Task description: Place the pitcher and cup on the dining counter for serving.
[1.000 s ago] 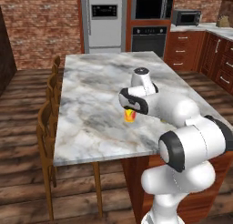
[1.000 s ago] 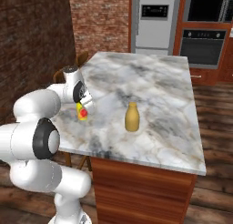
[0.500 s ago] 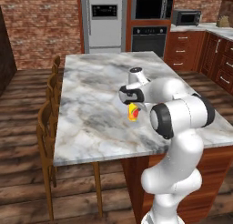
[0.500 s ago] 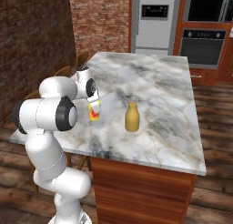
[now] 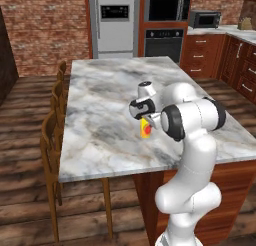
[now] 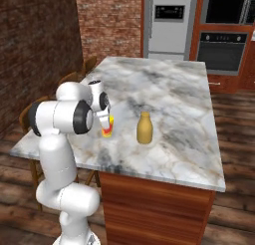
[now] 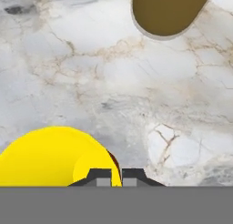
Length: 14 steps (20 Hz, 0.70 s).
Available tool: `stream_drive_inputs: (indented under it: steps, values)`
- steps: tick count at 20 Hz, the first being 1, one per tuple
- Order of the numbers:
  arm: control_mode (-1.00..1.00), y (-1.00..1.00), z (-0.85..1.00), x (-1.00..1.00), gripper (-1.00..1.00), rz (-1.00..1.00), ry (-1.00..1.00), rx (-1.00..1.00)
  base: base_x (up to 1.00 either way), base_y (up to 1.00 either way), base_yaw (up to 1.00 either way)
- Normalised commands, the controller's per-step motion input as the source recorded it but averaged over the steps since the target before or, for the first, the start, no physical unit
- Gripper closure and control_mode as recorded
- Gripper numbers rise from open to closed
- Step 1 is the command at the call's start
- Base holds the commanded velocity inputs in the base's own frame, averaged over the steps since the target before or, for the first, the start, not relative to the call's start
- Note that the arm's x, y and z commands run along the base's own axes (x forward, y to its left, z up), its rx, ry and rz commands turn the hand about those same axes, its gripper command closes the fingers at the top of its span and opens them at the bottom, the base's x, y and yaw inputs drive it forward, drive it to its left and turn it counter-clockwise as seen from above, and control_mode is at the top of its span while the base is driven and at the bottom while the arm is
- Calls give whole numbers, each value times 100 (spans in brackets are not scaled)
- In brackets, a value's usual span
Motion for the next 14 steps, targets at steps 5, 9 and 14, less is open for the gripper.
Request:
stream_drive_inputs:
  steps: [5, 9, 14]
  values:
    - [-100, -1, -35, 5, -100, -6, -2, 0, 0, 0, 0]
    - [-100, 0, -1, 0, -100, 0, 0, 0, 0, 0, 0]
    - [-100, 0, 26, -22, -100, -5, -3, 0, 0, 0, 0]
